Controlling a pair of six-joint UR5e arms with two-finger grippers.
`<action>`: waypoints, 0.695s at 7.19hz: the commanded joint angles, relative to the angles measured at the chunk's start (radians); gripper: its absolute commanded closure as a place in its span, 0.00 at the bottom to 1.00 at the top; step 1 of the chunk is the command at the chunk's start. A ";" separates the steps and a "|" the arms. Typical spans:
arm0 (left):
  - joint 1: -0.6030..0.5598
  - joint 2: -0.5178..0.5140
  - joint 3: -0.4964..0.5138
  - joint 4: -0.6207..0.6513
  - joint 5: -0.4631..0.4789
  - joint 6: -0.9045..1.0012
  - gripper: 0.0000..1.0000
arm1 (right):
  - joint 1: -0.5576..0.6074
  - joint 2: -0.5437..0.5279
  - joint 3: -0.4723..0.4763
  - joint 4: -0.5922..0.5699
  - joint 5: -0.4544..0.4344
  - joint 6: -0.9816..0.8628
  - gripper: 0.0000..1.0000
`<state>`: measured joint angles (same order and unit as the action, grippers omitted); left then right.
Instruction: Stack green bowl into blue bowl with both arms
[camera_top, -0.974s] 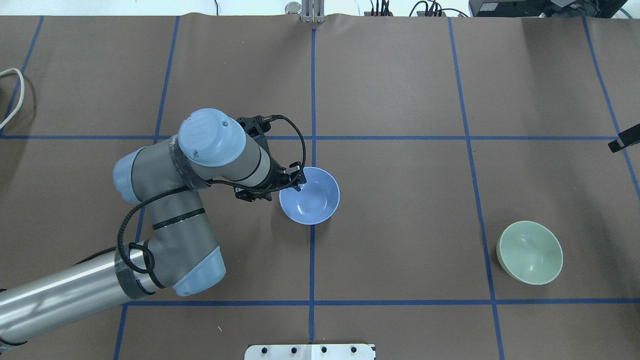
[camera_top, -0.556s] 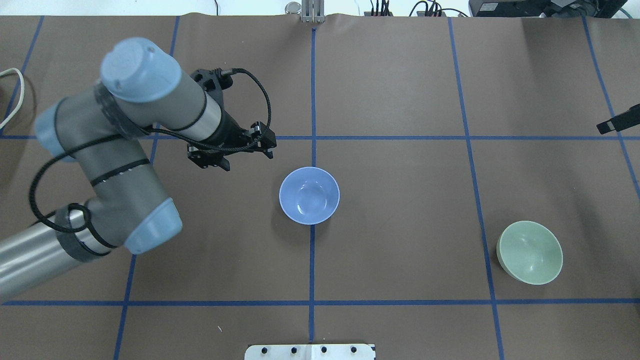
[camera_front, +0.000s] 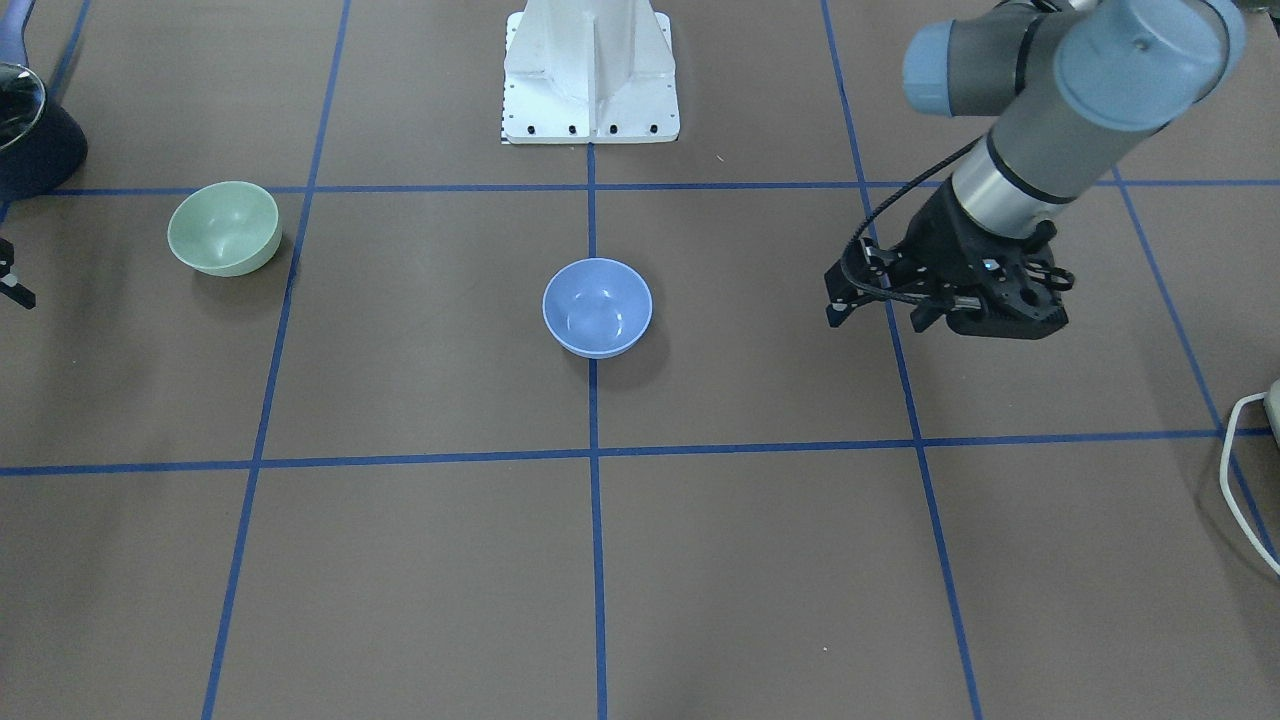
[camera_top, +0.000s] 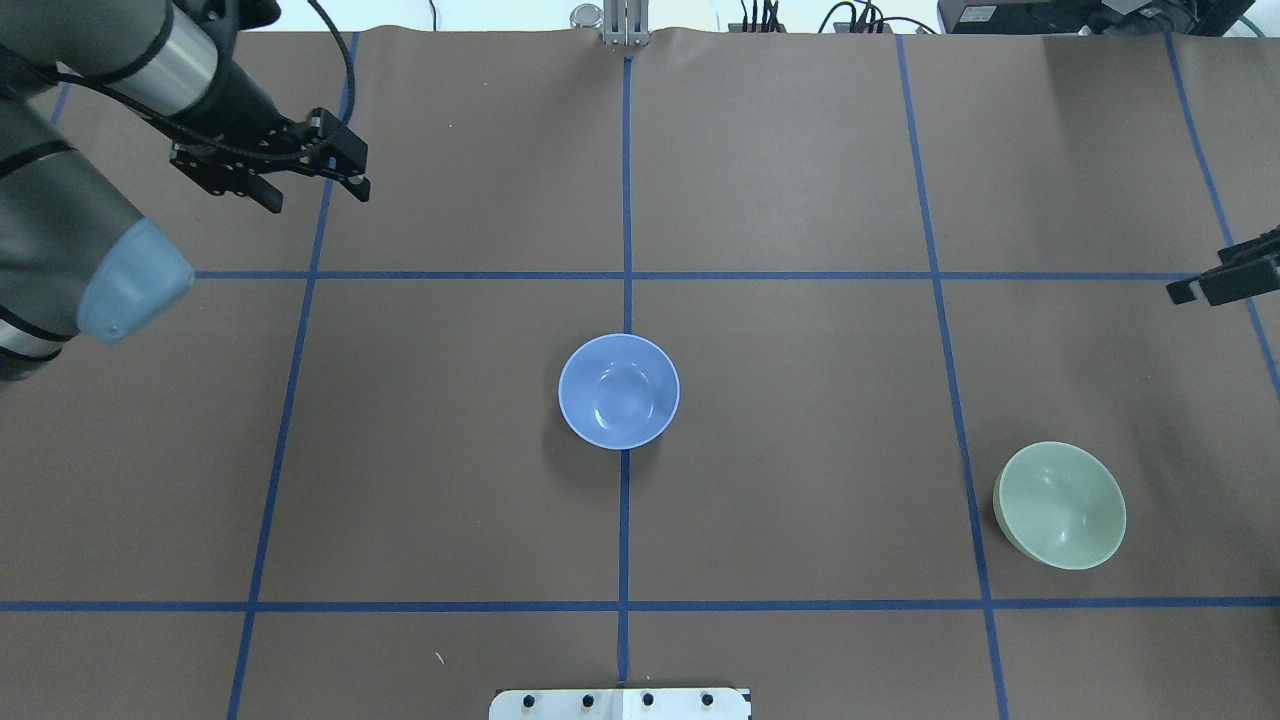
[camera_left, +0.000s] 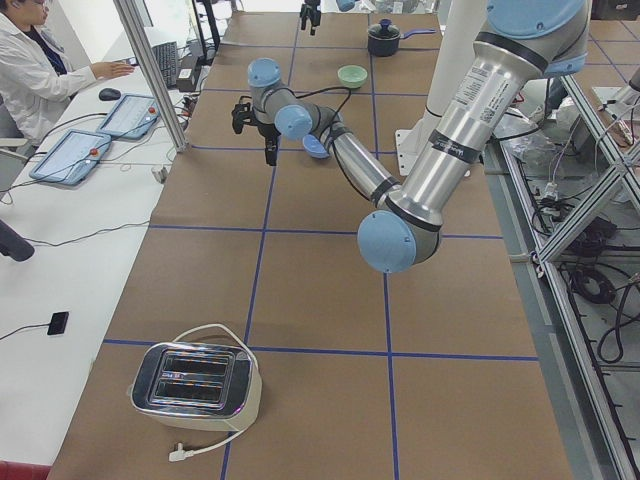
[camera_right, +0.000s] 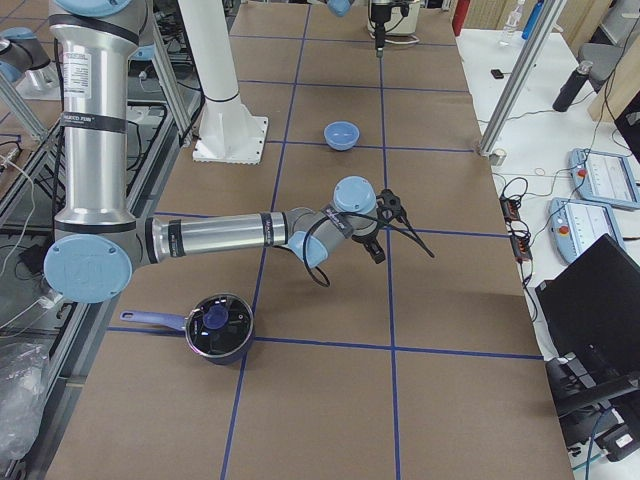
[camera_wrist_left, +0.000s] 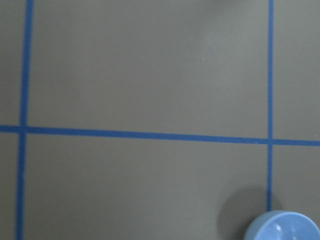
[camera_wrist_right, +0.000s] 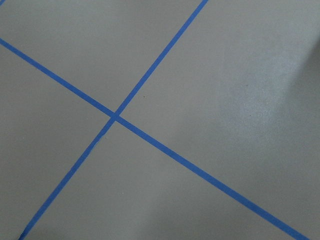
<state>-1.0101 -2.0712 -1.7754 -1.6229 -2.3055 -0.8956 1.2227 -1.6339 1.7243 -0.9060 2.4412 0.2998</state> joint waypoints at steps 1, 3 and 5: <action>-0.044 0.049 0.024 -0.008 -0.022 0.118 0.03 | -0.194 0.005 0.072 0.009 -0.046 0.218 0.00; -0.053 0.078 0.021 -0.014 -0.022 0.133 0.03 | -0.305 -0.010 0.081 0.009 -0.144 0.254 0.01; -0.053 0.085 0.017 -0.015 -0.022 0.130 0.03 | -0.374 -0.049 0.102 0.010 -0.201 0.239 0.10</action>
<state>-1.0623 -1.9915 -1.7566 -1.6373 -2.3270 -0.7652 0.8927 -1.6614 1.8117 -0.8972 2.2817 0.5445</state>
